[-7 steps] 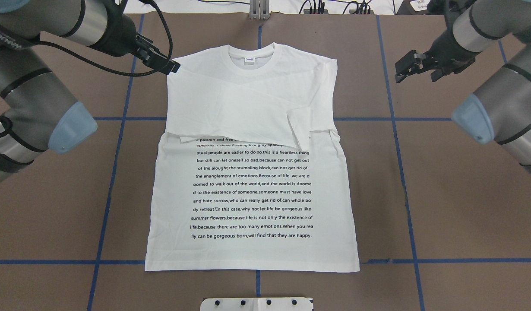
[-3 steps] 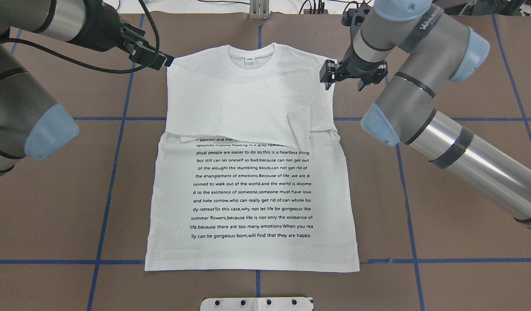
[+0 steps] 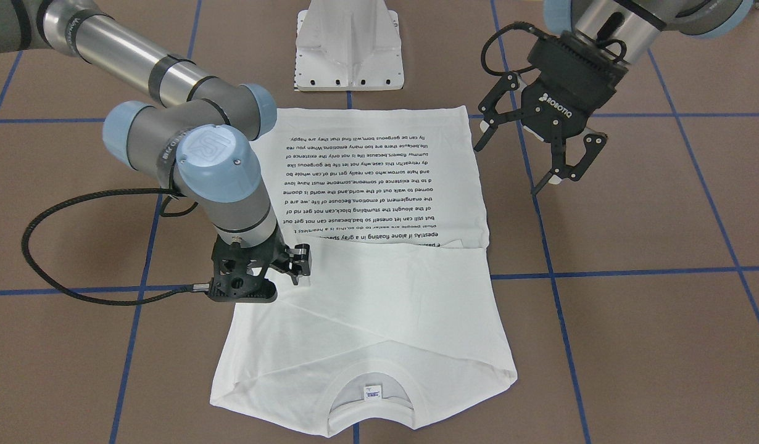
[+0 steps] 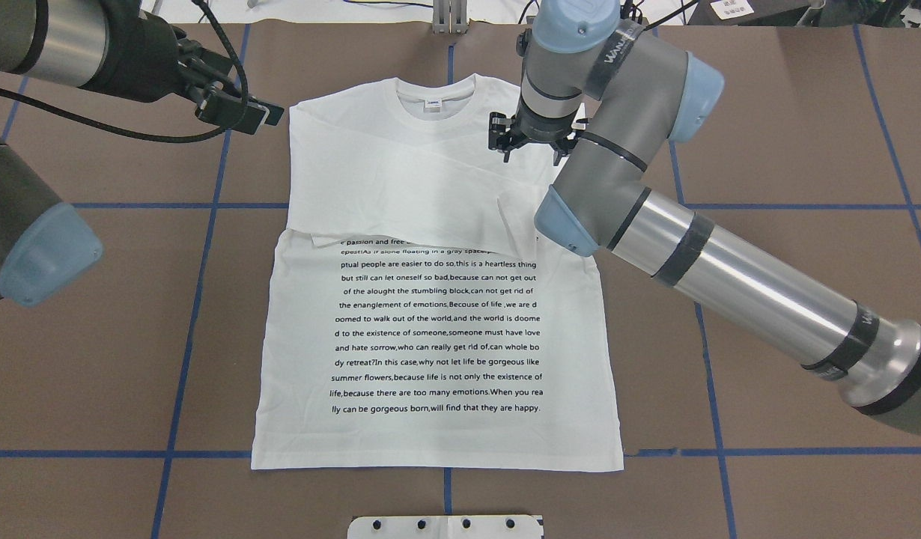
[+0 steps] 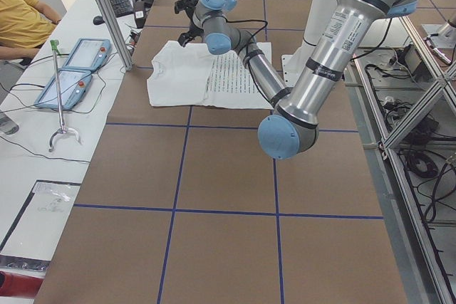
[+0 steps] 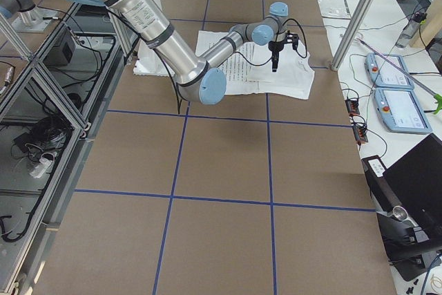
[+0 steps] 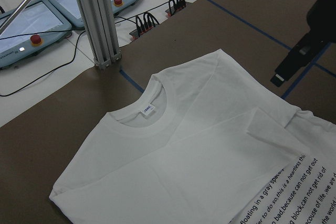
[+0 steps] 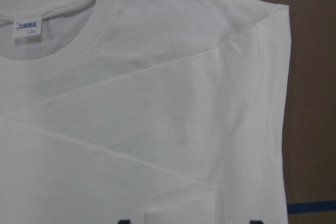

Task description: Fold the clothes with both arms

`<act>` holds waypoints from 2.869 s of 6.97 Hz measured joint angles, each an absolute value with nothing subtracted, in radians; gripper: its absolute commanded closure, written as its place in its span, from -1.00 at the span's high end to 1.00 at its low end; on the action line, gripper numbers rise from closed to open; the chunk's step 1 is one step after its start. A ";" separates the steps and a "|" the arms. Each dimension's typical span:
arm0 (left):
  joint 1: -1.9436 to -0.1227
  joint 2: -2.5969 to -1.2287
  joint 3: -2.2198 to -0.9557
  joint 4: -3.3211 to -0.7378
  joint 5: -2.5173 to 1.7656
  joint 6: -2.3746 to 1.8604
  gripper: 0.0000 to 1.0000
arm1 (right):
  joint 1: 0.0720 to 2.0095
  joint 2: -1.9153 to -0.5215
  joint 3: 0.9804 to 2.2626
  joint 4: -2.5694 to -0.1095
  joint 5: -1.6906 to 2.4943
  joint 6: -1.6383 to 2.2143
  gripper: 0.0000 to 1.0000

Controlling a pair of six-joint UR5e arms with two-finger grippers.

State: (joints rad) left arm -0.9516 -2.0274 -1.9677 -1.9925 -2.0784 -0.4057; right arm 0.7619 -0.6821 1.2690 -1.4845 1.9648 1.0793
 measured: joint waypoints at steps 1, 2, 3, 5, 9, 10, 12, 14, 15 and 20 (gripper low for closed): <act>-0.951 -2.014 -1.980 -1.993 -2.078 -0.407 1.00 | 0.738 -0.646 1.214 -1.485 1.936 1.082 0.62; -0.951 -2.006 -1.987 -1.994 -2.077 -0.408 1.00 | 0.716 -0.633 1.183 -1.486 1.913 1.079 0.62; -0.951 -2.002 -1.989 -1.994 -2.077 -0.408 1.00 | 0.698 -0.633 1.165 -1.487 1.891 1.073 0.62; -0.949 -1.994 -1.989 -1.994 -2.077 -0.407 1.00 | 0.684 -0.647 1.154 -1.492 1.863 1.045 0.62; -0.947 -1.987 -1.989 -1.994 -2.076 -0.407 1.00 | 0.671 -0.679 1.162 -1.494 1.831 1.013 0.63; -0.947 -1.987 -1.989 -1.994 -2.076 -0.406 1.00 | 0.672 -0.674 1.163 -1.491 1.830 1.018 0.62; -0.946 -1.982 -1.990 -1.996 -2.075 -0.407 1.00 | 0.673 -0.657 1.163 -1.485 1.830 1.045 -0.01; -0.947 -1.979 -1.991 -1.997 -2.075 -0.407 1.00 | 0.670 -0.639 1.159 -1.485 1.830 1.063 -0.09; -0.947 -1.979 -1.991 -1.997 -2.075 -0.406 1.00 | 0.668 -0.634 1.156 -1.485 1.830 1.065 -0.09; -0.948 -1.979 -1.991 -1.997 -2.075 -0.405 1.00 | 0.641 -0.633 1.148 -1.487 1.808 1.070 -0.08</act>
